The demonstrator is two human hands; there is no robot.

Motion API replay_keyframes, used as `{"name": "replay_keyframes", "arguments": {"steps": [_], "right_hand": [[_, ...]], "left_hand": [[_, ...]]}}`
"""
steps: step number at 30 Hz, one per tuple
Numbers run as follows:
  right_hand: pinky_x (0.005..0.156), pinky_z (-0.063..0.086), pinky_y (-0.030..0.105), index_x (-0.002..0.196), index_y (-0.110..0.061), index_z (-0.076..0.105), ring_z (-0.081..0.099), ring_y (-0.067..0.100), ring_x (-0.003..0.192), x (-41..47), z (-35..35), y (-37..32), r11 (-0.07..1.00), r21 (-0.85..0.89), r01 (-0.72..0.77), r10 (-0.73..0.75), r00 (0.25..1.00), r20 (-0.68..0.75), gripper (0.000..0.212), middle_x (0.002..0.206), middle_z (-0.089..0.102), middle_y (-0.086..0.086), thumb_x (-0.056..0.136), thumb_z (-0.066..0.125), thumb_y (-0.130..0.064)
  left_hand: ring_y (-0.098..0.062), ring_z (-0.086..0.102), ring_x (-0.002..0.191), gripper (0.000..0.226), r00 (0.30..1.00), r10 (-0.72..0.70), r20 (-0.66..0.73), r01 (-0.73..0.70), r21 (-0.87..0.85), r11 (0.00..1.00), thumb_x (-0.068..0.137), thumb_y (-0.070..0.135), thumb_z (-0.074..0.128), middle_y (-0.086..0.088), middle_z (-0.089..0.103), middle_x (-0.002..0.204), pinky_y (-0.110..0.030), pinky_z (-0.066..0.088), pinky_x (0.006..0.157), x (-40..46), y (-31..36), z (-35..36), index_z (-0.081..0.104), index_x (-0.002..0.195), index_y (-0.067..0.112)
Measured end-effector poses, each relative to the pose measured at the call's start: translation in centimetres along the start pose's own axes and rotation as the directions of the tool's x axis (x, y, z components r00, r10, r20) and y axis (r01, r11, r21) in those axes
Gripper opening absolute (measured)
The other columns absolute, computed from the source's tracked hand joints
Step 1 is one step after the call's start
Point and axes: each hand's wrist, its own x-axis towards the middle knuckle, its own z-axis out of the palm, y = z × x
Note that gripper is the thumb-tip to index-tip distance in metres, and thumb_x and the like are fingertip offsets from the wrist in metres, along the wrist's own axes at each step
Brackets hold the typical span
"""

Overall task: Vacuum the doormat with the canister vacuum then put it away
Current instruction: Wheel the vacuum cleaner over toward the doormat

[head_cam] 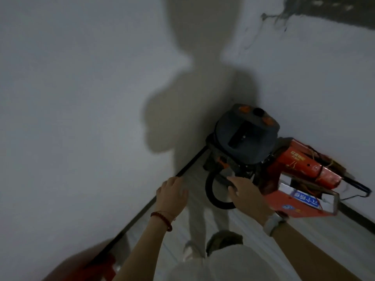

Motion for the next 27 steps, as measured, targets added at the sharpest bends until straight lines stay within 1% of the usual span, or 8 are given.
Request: {"name": "replay_keyframes", "arguments": {"steps": [3,7,11,14,18,22,24,27], "right_hand": [[0.102,0.036,0.033,0.135,-0.011,0.042,0.043,0.026,0.125,4.1,-1.4,0.3,0.989,0.102,-0.109,0.119,0.988,-0.094,0.039,0.135,0.048,0.009,0.098,0.04,-0.021],[0.092,0.036,0.027,0.134,-0.008,0.042,0.049,0.028,0.116,10.2,-2.3,2.3,0.932,0.265,-0.248,0.291,0.947,-0.137,0.038,0.13,0.051,0.012,0.097,0.041,-0.017],[0.1,0.035,0.028,0.138,-0.006,0.036,0.044,0.026,0.123,17.5,-2.6,5.6,0.871,0.374,-0.318,0.403,0.898,-0.176,0.042,0.135,0.046,0.013,0.097,0.041,-0.017],[0.102,0.033,0.029,0.137,-0.004,0.035,0.043,0.028,0.125,23.3,-2.3,7.8,0.801,0.465,-0.377,0.515,0.83,-0.214,0.043,0.135,0.045,0.016,0.097,0.042,-0.017],[0.105,0.033,0.035,0.145,-0.009,0.02,0.036,0.029,0.131,29.6,-0.8,10.2,0.671,0.62,-0.407,0.65,0.725,-0.229,0.056,0.142,0.035,0.013,0.096,0.043,-0.027],[0.099,0.043,0.042,0.148,-0.014,0.01,0.043,0.031,0.126,33.2,0.4,11.3,0.57,0.741,-0.354,0.722,0.646,-0.247,0.069,0.144,0.034,0.013,0.094,0.049,-0.03],[0.092,0.049,0.047,0.147,-0.014,0.011,0.054,0.033,0.115,34.3,1.2,11.6,0.528,0.777,-0.342,0.758,0.602,-0.25,0.068,0.136,0.046,0.015,0.093,0.05,-0.031],[0.074,0.055,0.044,0.134,-0.012,0.031,0.065,0.032,0.086,35.0,2.2,12.0,0.448,0.837,-0.315,0.817,0.525,-0.239,0.051,0.11,0.063,0.016,0.092,0.053,-0.031]], "left_hand": [[-0.022,0.046,0.121,0.042,0.984,0.148,0.094,-0.154,0.056,0.987,0.096,0.03,0.041,-0.002,0.046,0.138,-0.036,0.037,0.103,7.9,1.3,-1.3,0.042,0.136,0.02],[-0.024,0.046,0.12,0.045,0.951,0.255,0.176,-0.275,0.101,0.956,0.095,0.036,0.036,-0.007,0.048,0.134,-0.034,0.038,0.101,17.8,3.6,-0.9,0.044,0.134,0.015],[-0.026,0.05,0.114,0.06,0.927,0.316,0.203,-0.334,0.059,0.941,0.088,0.046,0.027,-0.012,0.052,0.129,-0.032,0.038,0.097,26.3,6.1,0.5,0.048,0.129,0.008],[-0.025,0.048,0.121,0.076,0.897,0.392,0.203,-0.399,-0.007,0.917,0.08,0.054,0.02,-0.012,0.049,0.136,-0.029,0.036,0.102,32.3,7.9,2.1,0.043,0.136,0.008],[-0.027,0.045,0.124,0.049,0.863,0.446,0.239,-0.443,-0.068,0.894,0.093,0.031,0.044,-0.013,0.043,0.139,-0.034,0.038,0.103,38.4,9.9,5.0,0.041,0.137,0.01],[-0.03,0.038,0.129,0.048,0.829,0.497,0.255,-0.472,-0.156,0.868,0.093,0.014,0.05,-0.018,0.036,0.142,-0.035,0.032,0.109,42.2,11.6,7.5,0.036,0.139,0.004],[-0.031,0.036,0.131,0.049,0.818,0.524,0.239,-0.494,-0.175,0.852,0.093,0.013,0.05,-0.019,0.035,0.142,-0.037,0.031,0.11,43.6,12.3,8.7,0.036,0.139,0.003],[-0.028,0.032,0.133,0.051,0.807,0.545,0.227,-0.507,-0.207,0.837,0.093,0.014,0.049,-0.017,0.03,0.145,-0.031,0.028,0.109,44.6,13.3,9.9,0.033,0.14,0.005]]}}
